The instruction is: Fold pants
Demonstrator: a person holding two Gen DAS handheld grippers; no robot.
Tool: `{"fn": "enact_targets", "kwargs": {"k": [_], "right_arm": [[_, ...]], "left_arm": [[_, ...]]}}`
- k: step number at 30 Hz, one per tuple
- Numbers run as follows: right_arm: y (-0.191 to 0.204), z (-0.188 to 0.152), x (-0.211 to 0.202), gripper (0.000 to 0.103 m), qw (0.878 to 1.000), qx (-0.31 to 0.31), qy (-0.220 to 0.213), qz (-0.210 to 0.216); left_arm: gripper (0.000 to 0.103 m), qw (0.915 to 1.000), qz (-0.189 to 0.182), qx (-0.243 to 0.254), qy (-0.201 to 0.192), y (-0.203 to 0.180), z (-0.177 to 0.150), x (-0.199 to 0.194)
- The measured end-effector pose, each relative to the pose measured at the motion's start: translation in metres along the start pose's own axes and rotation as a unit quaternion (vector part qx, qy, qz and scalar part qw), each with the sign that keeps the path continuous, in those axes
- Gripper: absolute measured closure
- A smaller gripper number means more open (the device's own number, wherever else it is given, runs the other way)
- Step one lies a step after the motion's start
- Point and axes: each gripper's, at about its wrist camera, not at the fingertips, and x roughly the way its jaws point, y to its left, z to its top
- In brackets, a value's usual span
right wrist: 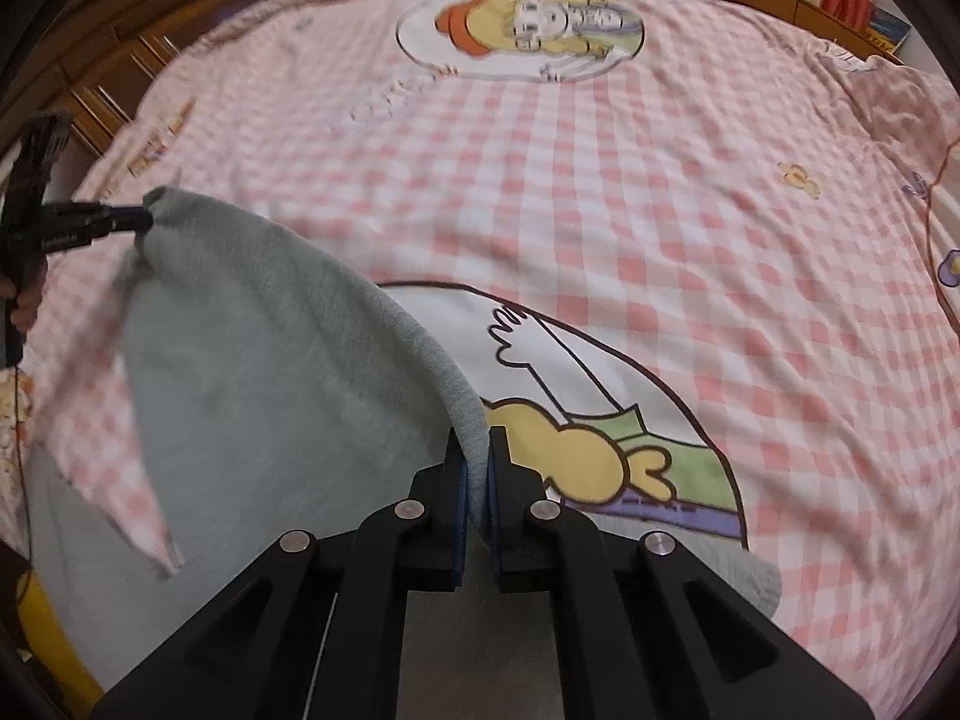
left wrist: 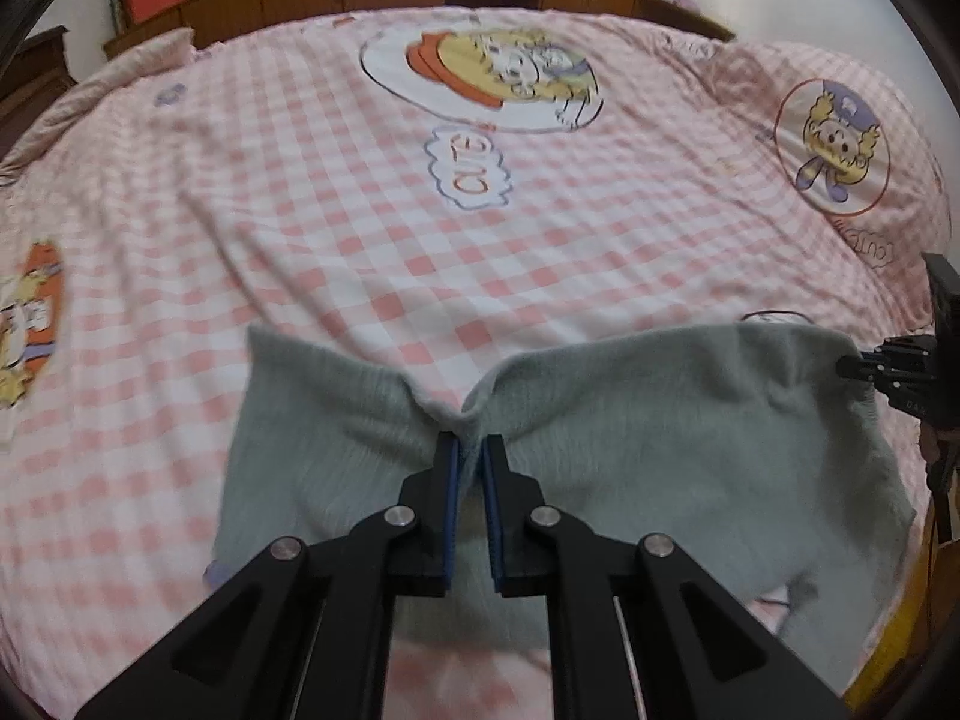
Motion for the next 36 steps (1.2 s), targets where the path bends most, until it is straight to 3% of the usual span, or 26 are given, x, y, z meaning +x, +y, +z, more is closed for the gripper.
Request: {"fn": "enact_targets", "kwargs": {"k": [6, 10, 12, 15, 19, 20, 21, 22, 24, 30, 36], "right_arm": [[0.017, -0.024, -0.047, 0.097, 0.999, -0.004, -0.027, 0.02], [0.035, -0.045, -0.064, 0.097, 0.999, -0.016, -0.032, 0.03], [0.047, -0.056, -0.072, 0.097, 0.999, -0.025, -0.033, 0.032], [0.062, -0.071, -0.083, 0.097, 0.998, -0.033, -0.035, 0.042], [0.084, -0.096, -0.089, 0.097, 0.997, -0.058, -0.025, 0.043], [0.089, -0.102, -0.089, 0.097, 0.997, -0.064, -0.021, 0.041], [0.093, -0.11, -0.087, 0.097, 0.997, -0.069, -0.015, 0.039], [0.095, -0.114, -0.085, 0.097, 0.997, -0.07, -0.012, 0.038], [0.096, -0.124, -0.077, 0.097, 0.997, -0.069, 0.0, 0.038], [0.093, -0.145, -0.051, 0.097, 0.997, -0.067, 0.032, 0.035], [0.089, -0.143, -0.051, 0.097, 0.997, -0.054, 0.023, 0.044]], "left_arm": [[0.1, 0.9978, 0.018, -0.049, -0.042, 0.004, -0.04, -0.062], [0.1, 0.9934, 0.003, -0.092, -0.069, 0.011, -0.081, -0.098], [0.101, 0.9921, 0.0, -0.107, -0.065, 0.012, -0.101, -0.104], [0.1, 0.9929, 0.012, -0.115, -0.028, 0.011, -0.123, -0.1], [0.098, 0.9904, 0.007, -0.138, -0.002, 0.007, -0.137, -0.094], [0.095, 0.9886, 0.001, -0.15, -0.003, 0.008, -0.138, -0.093], [0.078, 0.987, -0.006, -0.161, -0.002, 0.009, -0.136, -0.09], [0.054, 0.9847, -0.014, -0.174, -0.003, 0.011, -0.136, -0.087], [0.038, 0.978, -0.021, -0.208, -0.006, 0.014, -0.136, -0.078], [0.038, 0.956, -0.042, -0.29, 0.019, 0.024, -0.14, -0.042], [0.038, 0.9411, -0.066, -0.331, 0.023, 0.029, -0.14, -0.017]]}}
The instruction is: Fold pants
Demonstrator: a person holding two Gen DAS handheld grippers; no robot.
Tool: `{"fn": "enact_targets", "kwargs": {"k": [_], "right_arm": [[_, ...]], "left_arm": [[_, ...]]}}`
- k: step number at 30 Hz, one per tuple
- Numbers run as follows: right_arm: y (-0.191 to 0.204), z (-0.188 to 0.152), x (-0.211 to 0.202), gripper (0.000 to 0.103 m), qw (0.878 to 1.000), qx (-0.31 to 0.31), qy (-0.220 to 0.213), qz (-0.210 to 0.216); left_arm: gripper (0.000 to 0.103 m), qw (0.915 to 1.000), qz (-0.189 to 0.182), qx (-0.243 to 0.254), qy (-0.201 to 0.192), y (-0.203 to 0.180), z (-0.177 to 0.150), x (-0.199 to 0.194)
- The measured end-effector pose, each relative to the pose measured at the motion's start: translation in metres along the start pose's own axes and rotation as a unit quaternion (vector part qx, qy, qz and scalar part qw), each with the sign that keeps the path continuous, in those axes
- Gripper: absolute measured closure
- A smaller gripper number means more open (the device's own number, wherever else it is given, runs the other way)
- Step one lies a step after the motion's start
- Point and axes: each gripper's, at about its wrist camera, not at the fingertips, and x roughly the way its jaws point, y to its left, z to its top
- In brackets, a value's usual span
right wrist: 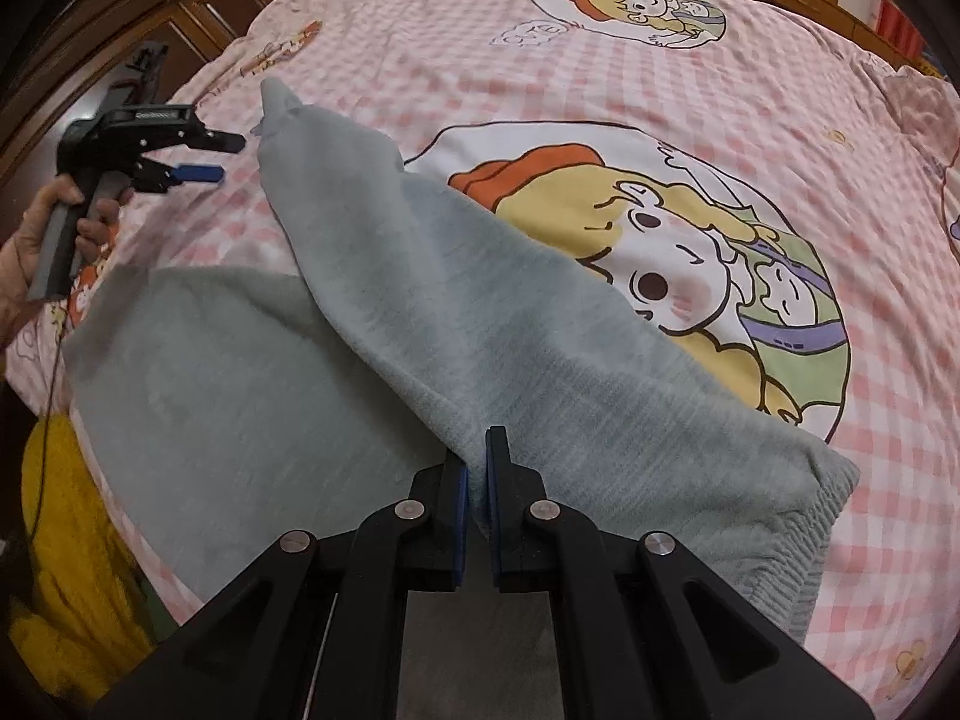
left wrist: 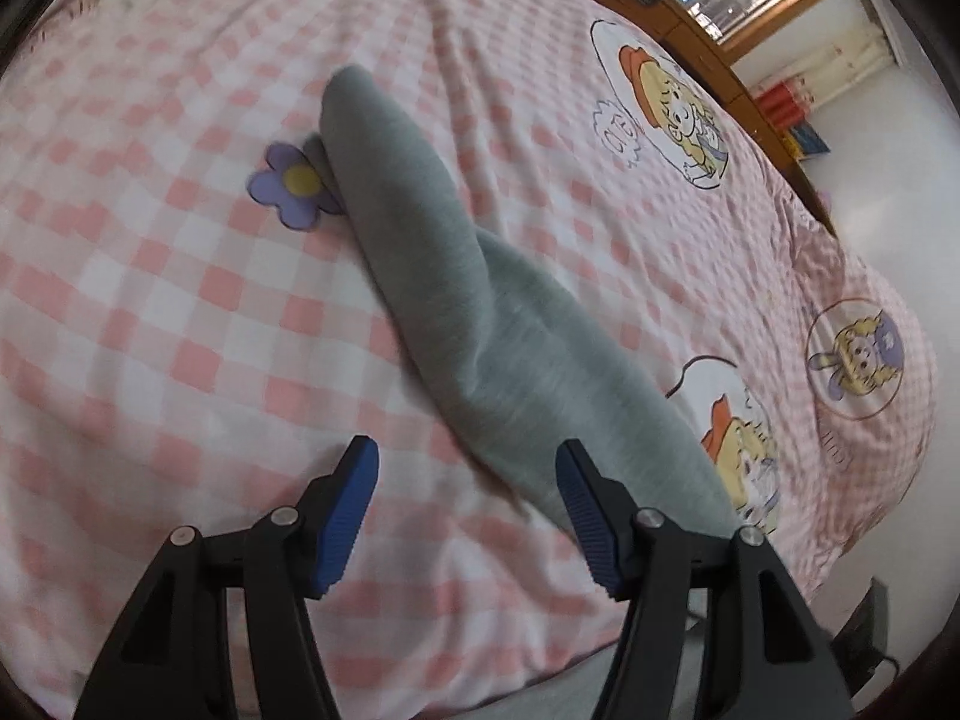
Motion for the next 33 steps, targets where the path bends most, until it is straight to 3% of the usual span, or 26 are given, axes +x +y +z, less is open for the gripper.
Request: {"fn": "enact_targets", "kwargs": {"k": [6, 11, 12, 13, 15, 18, 26, 33], "right_arm": [[-0.013, 0.014, -0.029, 0.097, 0.998, 0.02, -0.05, 0.017], [-0.013, 0.022, -0.036, 0.097, 0.998, 0.016, -0.059, 0.01], [-0.012, 0.023, -0.036, 0.097, 0.998, 0.015, -0.058, 0.009], [-0.012, 0.023, -0.035, 0.097, 0.998, 0.014, -0.057, 0.009], [-0.013, 0.022, -0.032, 0.097, 0.998, 0.012, -0.054, 0.009], [-0.013, 0.018, -0.029, 0.097, 0.999, 0.013, -0.052, 0.01], [-0.011, 0.013, -0.039, 0.097, 0.998, 0.012, -0.059, 0.007], [-0.003, 0.0, -0.054, 0.097, 0.998, 0.014, -0.063, 0.004]], "left_arm": [[0.038, 0.9997, -0.001, -0.024, 0.0, -0.004, 0.008, 0.019], [0.04, 0.9981, -0.016, -0.059, -0.007, -0.004, 0.016, 0.029], [0.047, 0.9984, -0.014, -0.054, -0.01, -0.007, 0.017, 0.03], [0.064, 0.9987, -0.013, -0.048, -0.012, -0.009, 0.017, 0.03], [0.083, 0.9994, 0.0, -0.032, -0.008, -0.015, 0.018, 0.031], [0.096, 0.9998, 0.007, -0.016, -0.011, -0.019, 0.018, 0.029], [0.098, 0.9966, 0.032, 0.05, -0.058, -0.036, 0.005, -0.029], [0.098, 0.9921, 0.044, 0.091, -0.075, -0.044, -0.041, -0.098]]}}
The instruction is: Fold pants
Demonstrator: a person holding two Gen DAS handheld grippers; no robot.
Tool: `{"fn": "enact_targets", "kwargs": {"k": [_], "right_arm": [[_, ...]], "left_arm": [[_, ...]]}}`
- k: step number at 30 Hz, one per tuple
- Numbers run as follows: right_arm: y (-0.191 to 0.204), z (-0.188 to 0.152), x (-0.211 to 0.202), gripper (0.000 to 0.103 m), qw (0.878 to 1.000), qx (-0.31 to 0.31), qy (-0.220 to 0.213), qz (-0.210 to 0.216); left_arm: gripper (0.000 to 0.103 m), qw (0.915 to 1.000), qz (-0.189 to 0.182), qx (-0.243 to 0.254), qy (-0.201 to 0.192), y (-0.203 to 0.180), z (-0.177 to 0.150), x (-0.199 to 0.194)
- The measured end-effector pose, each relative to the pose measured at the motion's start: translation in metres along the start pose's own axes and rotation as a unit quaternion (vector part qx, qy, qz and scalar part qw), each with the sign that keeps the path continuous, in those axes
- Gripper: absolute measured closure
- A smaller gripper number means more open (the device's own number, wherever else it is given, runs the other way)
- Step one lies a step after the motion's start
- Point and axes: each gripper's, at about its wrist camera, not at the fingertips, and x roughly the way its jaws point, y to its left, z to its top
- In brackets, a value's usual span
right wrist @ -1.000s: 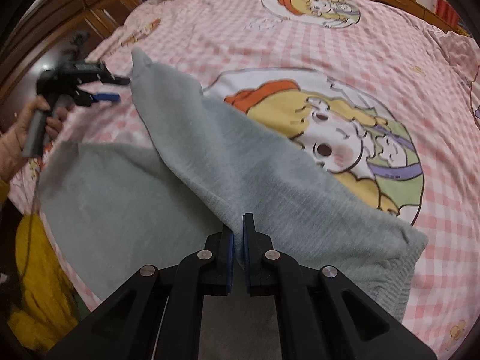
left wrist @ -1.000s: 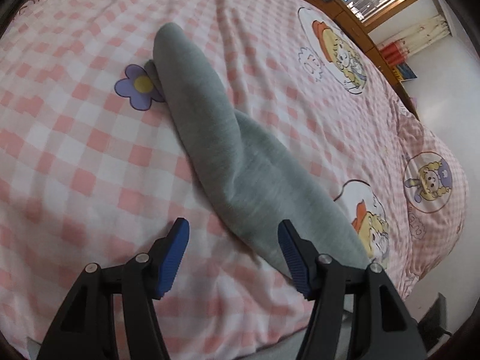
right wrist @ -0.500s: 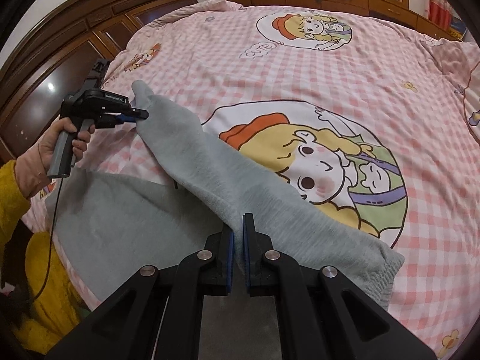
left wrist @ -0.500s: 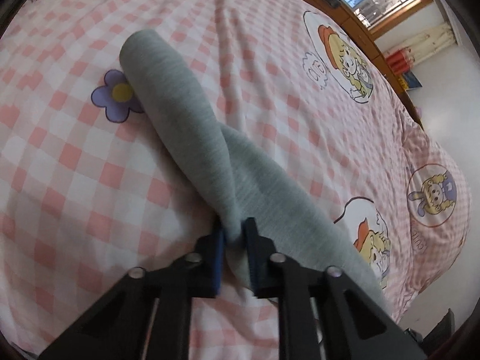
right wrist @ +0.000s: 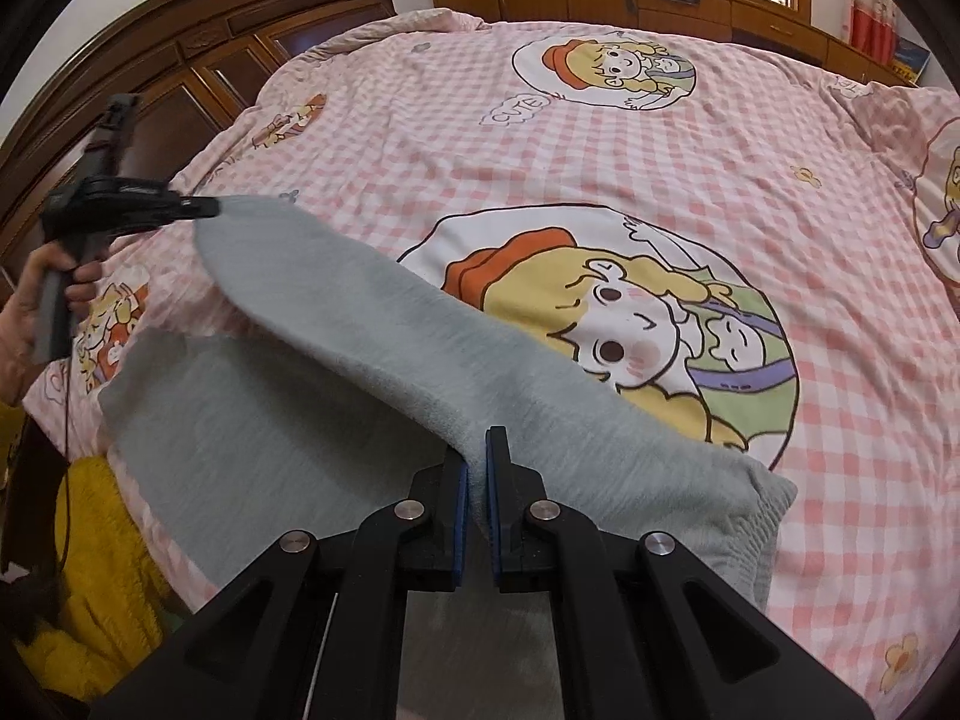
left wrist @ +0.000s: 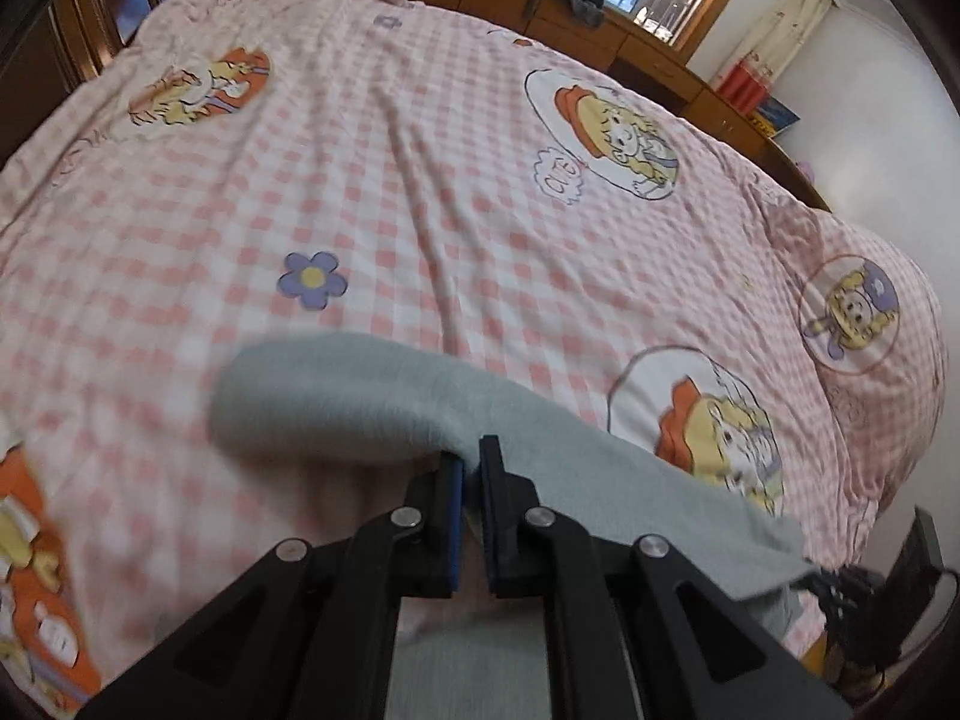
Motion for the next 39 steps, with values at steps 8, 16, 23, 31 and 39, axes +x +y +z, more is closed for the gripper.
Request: {"fn": "enact_targets", "kwargs": {"k": [8, 16, 23, 31, 39], "right_arm": [[0.012, -0.036, -0.018, 0.097, 1.0, -0.003, 0.012, -0.002], [0.015, -0.077, -0.018, 0.097, 0.999, 0.017, 0.036, 0.004], [0.02, -0.11, 0.016, 0.093, 0.996, 0.03, 0.075, -0.027], [-0.009, -0.141, -0.025, 0.055, 0.984, 0.178, 0.013, 0.011], [-0.056, -0.164, -0.061, 0.05, 0.96, 0.279, -0.029, -0.024]], "left_arm": [[0.098, 0.999, 0.024, 0.02, -0.031, -0.006, -0.083, -0.06], [0.098, 0.9979, 0.055, 0.034, 0.0, -0.002, -0.163, -0.055], [0.098, 0.9969, 0.043, -0.043, 0.051, 0.035, -0.2, -0.008], [0.097, 0.9967, 0.014, -0.069, 0.041, 0.049, -0.205, -0.012], [0.097, 0.9961, 0.004, -0.083, 0.03, 0.051, -0.205, -0.023]]}}
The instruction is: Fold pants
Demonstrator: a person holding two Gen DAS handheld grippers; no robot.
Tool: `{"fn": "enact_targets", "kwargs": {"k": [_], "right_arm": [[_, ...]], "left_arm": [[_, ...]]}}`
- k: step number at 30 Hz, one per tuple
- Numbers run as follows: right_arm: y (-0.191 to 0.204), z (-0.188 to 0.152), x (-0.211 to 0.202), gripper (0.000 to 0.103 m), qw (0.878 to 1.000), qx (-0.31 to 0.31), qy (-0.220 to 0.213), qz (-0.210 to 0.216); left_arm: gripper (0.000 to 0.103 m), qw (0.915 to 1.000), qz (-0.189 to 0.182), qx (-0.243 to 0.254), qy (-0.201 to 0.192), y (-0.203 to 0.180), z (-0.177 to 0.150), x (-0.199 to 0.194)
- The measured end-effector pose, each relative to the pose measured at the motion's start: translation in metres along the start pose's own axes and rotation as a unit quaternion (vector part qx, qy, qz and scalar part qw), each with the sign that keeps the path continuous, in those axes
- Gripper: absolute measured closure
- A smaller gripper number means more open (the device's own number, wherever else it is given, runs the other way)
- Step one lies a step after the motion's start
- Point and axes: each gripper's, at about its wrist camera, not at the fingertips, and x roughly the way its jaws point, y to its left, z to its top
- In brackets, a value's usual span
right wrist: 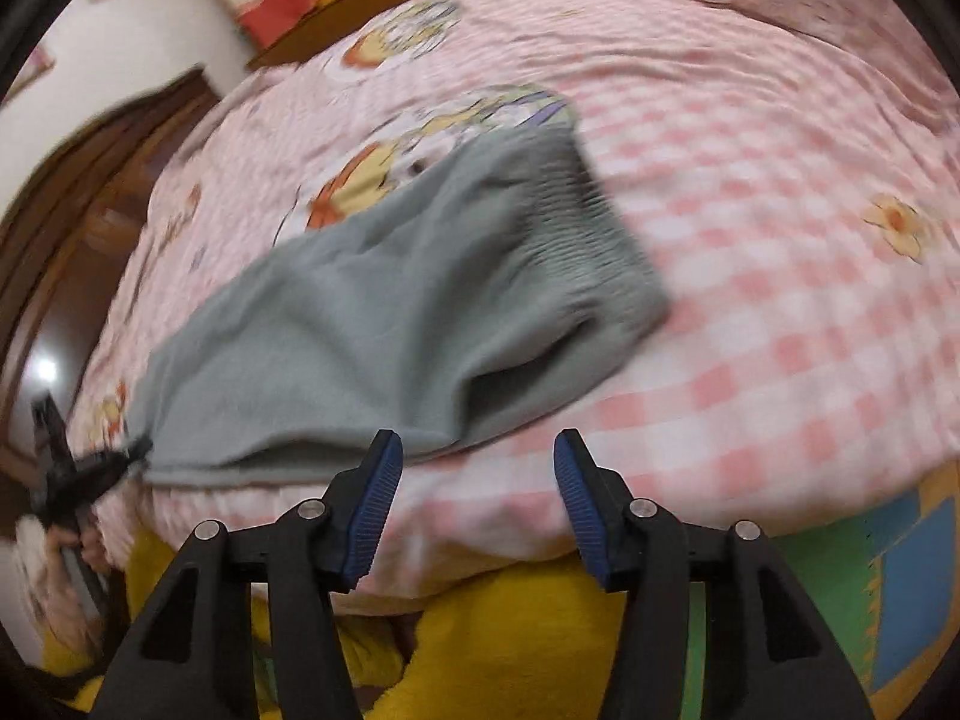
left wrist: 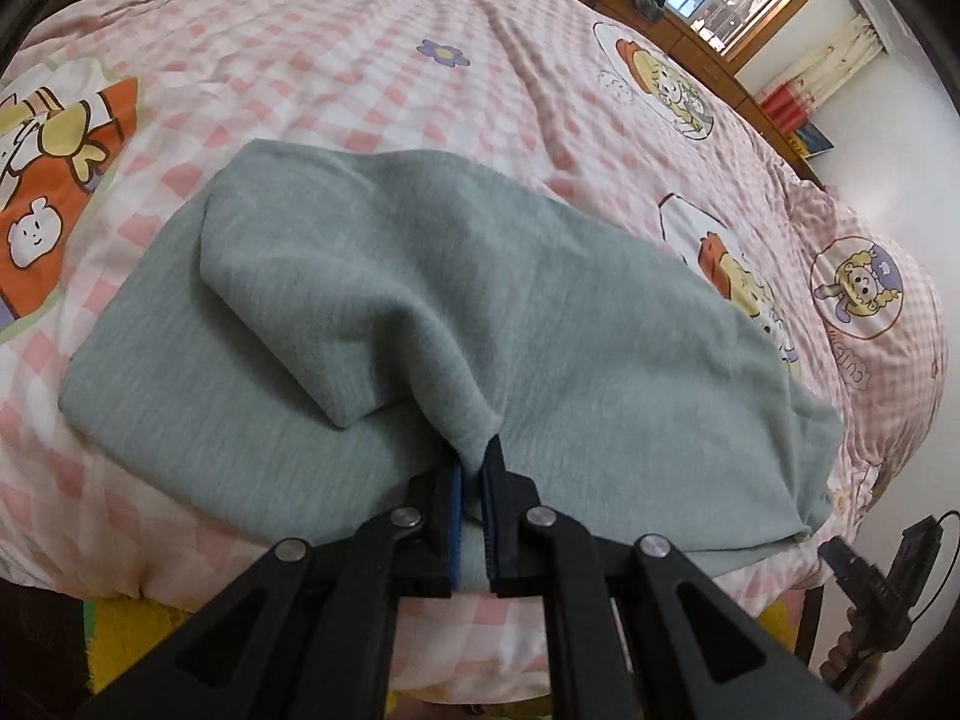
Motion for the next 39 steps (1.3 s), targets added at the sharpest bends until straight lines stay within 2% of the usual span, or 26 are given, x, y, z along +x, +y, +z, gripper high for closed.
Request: {"fn": "enact_targets", "kwargs": {"k": [5, 11, 15, 17, 20, 24, 30, 34, 39], "right_arm": [[-0.009, 0.022, 0.0, 0.05, 0.999, 0.028, -0.02, 0.02], [-0.012, 0.032, 0.024, 0.051, 0.999, 0.049, -0.005, -0.002], [-0.024, 0.037, 0.037, 0.065, 0.996, 0.086, 0.002, -0.004], [-0.028, 0.038, 0.035, 0.088, 0.995, 0.1, -0.005, -0.005], [-0.027, 0.043, 0.017, 0.09, 0.995, 0.09, -0.037, -0.012], [-0.027, 0.047, -0.009, 0.091, 0.994, 0.085, -0.071, 0.004], [-0.038, 0.037, 0.005, 0.091, 0.996, 0.079, -0.045, -0.024], [-0.041, 0.028, 0.027, 0.09, 0.996, 0.053, -0.023, -0.064], [-0.037, 0.024, 0.03, 0.082, 0.995, 0.015, -0.019, -0.098]], "left_arm": [[0.097, 0.9999, 0.012, 0.004, 0.0, -0.004, -0.001, 0.002], [0.097, 0.9999, 0.015, -0.004, 0.005, -0.004, 0.0, 0.007], [0.097, 0.9998, 0.012, -0.015, 0.008, -0.003, 0.003, 0.011], [0.097, 0.9998, 0.012, -0.016, 0.002, -0.003, 0.003, 0.008], [0.097, 0.9996, 0.018, 0.006, -0.019, -0.01, 0.002, -0.005], [0.098, 0.9989, 0.026, 0.028, -0.027, -0.019, 0.0, -0.015], [0.098, 0.9979, 0.044, 0.046, -0.017, -0.023, -0.01, -0.014], [0.097, 0.9989, 0.039, 0.026, 0.001, -0.012, -0.012, -0.002], [0.094, 0.9984, 0.046, 0.033, 0.007, -0.013, -0.013, -0.001]]}}
